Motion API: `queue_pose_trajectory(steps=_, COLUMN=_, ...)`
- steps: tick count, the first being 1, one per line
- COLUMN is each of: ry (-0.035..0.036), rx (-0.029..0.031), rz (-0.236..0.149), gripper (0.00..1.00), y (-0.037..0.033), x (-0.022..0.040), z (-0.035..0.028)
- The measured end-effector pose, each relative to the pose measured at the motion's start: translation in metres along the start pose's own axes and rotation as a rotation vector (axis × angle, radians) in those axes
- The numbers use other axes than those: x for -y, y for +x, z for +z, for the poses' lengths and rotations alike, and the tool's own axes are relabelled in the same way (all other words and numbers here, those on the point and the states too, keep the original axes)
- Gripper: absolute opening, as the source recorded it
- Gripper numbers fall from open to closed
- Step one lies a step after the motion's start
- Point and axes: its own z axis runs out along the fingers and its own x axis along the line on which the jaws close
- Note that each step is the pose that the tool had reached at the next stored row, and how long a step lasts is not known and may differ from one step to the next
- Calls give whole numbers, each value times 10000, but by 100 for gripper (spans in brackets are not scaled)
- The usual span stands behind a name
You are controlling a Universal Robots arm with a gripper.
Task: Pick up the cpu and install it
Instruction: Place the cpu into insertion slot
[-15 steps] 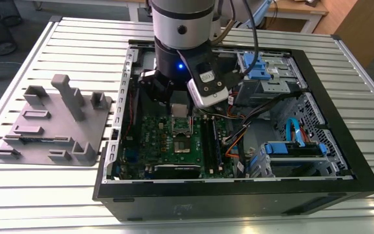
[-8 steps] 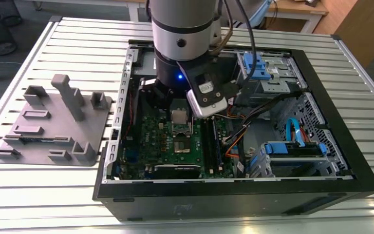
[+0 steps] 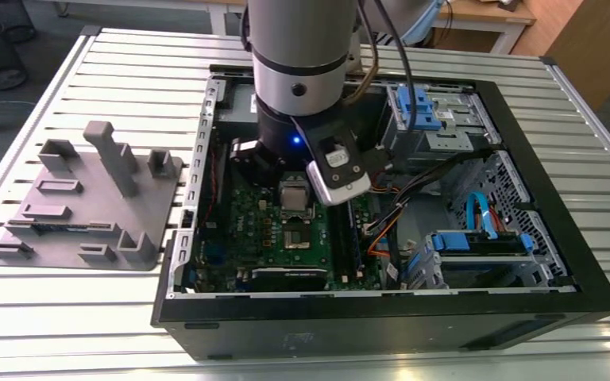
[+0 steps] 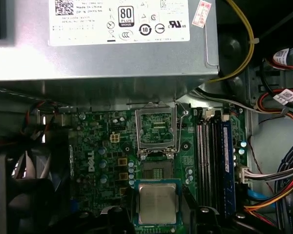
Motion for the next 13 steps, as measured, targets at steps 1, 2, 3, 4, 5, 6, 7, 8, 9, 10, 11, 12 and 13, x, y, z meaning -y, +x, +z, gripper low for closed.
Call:
queue_pose_trajectory(steps=1, ry=0, rx=-9, rz=0, gripper=47, y=-11, x=0, z=18)
queue_pose_trajectory(steps=2, ry=2, rx=-21, rz=1, gripper=47, y=-22, x=1, z=37)
queue_pose_trajectory(steps=3, ry=3, rx=-31, rz=1, gripper=47, y=-33, x=1, z=55)
queue_pose_trajectory(steps=4, ry=3, rx=-40, rz=1, gripper=47, y=-44, x=2, z=73)
queue_pose_trajectory(steps=5, ry=4, rx=-51, rz=1, gripper=47, y=-53, x=2, z=91)
queue_pose_trajectory(steps=6, ry=5, rx=-63, rz=2, gripper=47, y=-62, x=3, z=108)
queue_pose_trajectory(steps=7, ry=5, rx=-78, rz=2, gripper=47, y=-70, x=3, z=125)
queue_pose_trajectory(steps=8, ry=6, rx=-95, rz=2, gripper=47, y=-75, x=4, z=142)
queue_pose_trajectory(steps=9, ry=7, rx=-110, rz=3, gripper=47, y=-79, x=5, z=160)
queue_pose_trajectory(steps=10, ry=9, rx=-128, rz=4, gripper=47, y=-80, x=5, z=180)
queue_pose_trajectory(steps=11, ry=9, rx=-147, rz=5, gripper=47, y=-79, x=5, z=195)
queue_pose_trajectory(steps=12, ry=9, rx=-155, rz=6, gripper=47, y=-79, x=6, z=202)
queue_pose_trajectory(steps=13, ry=12, rx=-156, rz=6, gripper=47, y=-79, x=6, z=202)
